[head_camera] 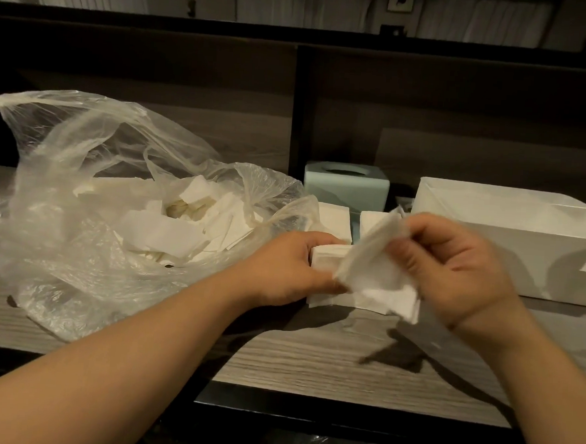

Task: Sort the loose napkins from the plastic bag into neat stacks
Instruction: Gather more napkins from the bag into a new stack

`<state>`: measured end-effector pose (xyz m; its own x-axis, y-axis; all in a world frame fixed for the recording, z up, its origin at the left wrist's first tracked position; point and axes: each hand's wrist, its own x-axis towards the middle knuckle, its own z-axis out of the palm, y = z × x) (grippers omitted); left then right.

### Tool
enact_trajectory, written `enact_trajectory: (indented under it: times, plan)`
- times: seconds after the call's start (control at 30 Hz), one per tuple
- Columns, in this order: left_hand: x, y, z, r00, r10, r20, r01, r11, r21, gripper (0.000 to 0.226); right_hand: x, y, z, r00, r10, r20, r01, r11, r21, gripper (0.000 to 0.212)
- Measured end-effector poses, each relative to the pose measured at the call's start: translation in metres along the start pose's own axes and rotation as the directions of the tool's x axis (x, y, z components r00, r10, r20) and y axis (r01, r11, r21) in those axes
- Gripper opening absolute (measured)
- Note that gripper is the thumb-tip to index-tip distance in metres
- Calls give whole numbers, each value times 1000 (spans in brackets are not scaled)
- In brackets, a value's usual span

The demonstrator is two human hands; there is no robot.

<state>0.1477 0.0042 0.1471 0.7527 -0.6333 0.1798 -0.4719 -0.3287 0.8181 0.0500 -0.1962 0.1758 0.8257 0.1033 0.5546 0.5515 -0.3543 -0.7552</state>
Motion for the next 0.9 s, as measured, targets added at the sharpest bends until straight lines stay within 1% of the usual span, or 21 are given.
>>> enact_trajectory:
  times: [0.03,0.07,0.1,0.13,0.17,0.27,0.33,0.43,0.5,0.6,0.77,0.9]
  plan:
    - [0,0,-1,1000,7,9,-7,1000,7,31,0,6,1,998,17,67,-5,985,-171,20]
    - [0,1,-1,1000,10,21,-10,1000,8,34,1,10,1,993,37,114,6,934,-357,25]
    - [0,1,-2,999,11,32,-11,1000,2,37,1,15,2,989,53,141,25,865,-501,28]
    - [0,1,-2,999,8,38,-8,1000,-3,40,2,17,1,988,49,146,46,812,-582,26]
    - [-1,2,-2,999,7,44,-7,1000,-10,42,3,17,1,991,28,132,59,791,-609,24]
    - [-1,2,-3,997,17,81,-10,997,-80,42,4,22,0,991,-68,114,124,776,-619,23]
    - [-1,1,-4,993,29,118,-15,992,-123,49,4,27,1,987,-107,116,156,758,-633,25]
    - [-2,3,-6,985,56,162,-41,994,-96,60,5,31,3,988,-127,90,155,758,-633,24]
    - [-2,3,-7,980,72,183,-64,997,-51,63,5,32,5,985,-150,82,168,754,-635,20]
    - [-3,3,-7,974,84,210,-78,996,-37,59,5,34,7,985,-149,90,171,749,-640,18]
    - [-6,7,-6,976,56,212,-52,998,-27,54,6,34,7,984,-151,98,178,734,-656,18]
    - [-6,9,-6,974,64,220,-55,997,-47,57,5,33,7,985,-150,88,171,745,-645,15]
